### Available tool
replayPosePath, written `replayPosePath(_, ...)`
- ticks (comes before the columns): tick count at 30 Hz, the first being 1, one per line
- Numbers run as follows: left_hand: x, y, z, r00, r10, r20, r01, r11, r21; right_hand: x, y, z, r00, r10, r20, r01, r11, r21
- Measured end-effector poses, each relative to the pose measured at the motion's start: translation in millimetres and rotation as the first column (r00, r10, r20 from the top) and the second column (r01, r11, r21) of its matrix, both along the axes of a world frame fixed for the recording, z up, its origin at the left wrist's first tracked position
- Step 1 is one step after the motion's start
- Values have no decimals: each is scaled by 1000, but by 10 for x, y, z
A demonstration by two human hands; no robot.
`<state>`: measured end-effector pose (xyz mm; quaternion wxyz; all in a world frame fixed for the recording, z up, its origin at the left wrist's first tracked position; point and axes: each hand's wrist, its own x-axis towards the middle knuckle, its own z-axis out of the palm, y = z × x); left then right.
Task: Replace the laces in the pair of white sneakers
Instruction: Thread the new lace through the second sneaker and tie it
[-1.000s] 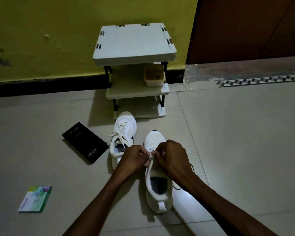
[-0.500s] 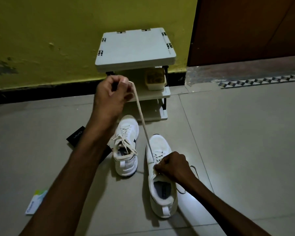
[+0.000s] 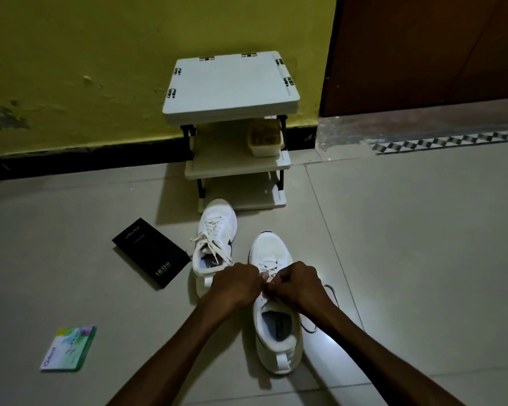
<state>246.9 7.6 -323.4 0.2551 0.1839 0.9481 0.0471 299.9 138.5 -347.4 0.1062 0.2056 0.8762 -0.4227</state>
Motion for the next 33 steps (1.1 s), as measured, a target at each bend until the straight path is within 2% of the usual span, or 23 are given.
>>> replayPosePath(2, -41, -9, 14, 999, 42, -3, -40, 980, 193, -2, -1, -9, 1000, -3, 2, 3, 1000, -6)
replayPosePath(4, -107, -37, 140, 984, 155, 90, -179, 874, 452, -10, 4, -8, 1000, 1, 6, -1, 1000, -17)
replayPosePath(6, -199, -67, 325, 965, 248, 84, -247, 762, 598, -23, 9, -3, 1000, 10, 15, -10, 1000, -20)
replayPosePath(8, -273, -90, 495, 961, 276, 30, -232, 738, 634, -31, 16, 0, 999, 24, 30, -24, 1000, -14)
replayPosePath(9, -293, -104, 569, 962, 265, 65, -239, 705, 668, -35, 17, 11, 999, 29, 36, -29, 1000, -13)
replayPosePath(12, -278, -121, 745, 918, 192, 346, -396, 459, 795, -39, 31, 14, 999, 25, 32, -25, 999, -29)
replayPosePath(15, -188, -121, 713, 874, 164, 458, -486, 323, 812, -30, 23, 41, 999, 24, 32, -22, 999, -40)
replayPosePath(16, -163, -104, 673, 875, 184, 449, -485, 310, 818, -25, 22, 54, 999, 22, 37, -20, 999, -44)
replayPosePath(17, -142, -91, 640, 906, 241, 347, -415, 359, 836, -13, 23, 71, 999, 26, 42, -24, 999, -49)
replayPosePath(18, -136, -90, 593, 940, 305, 152, -293, 494, 819, 3, 34, 95, 998, 37, 46, -34, 998, -56)
replayPosePath(20, -116, -117, 503, 922, 280, -267, -84, 818, 569, 40, 71, 146, 996, 75, 41, -72, 995, -70)
replayPosePath(21, -92, -135, 449, 906, 253, -340, -67, 878, 474, 64, 93, 181, 994, 101, 29, -99, 993, -67)
replayPosePath(22, -73, -161, 409, 904, 246, -351, -76, 898, 433, 88, 108, 218, 991, 131, 16, -130, 991, -41)
replayPosePath(24, -35, -206, 327, 909, 256, -328, -96, 896, 434, 155, 120, 229, 978, 209, 5, -208, 972, 110)
replayPosePath(26, -1, -215, 298, 933, 235, -273, -79, 873, 480, 228, 102, 209, 975, 220, 0, -212, 937, 277)
replayPosePath(27, 38, -201, 297, 949, 232, -212, -85, 838, 538, 256, 87, 199, 976, 216, -21, -199, 930, 309)
replayPosePath(29, 134, -150, 263, 961, 246, -127, -113, 768, 630, 307, 77, 189, 977, 201, -64, -171, 932, 318)
replayPosePath(33, 253, -97, 182, 941, 292, -170, -101, 721, 685, 322, 153, 135, 989, 116, -88, -92, 966, 241)
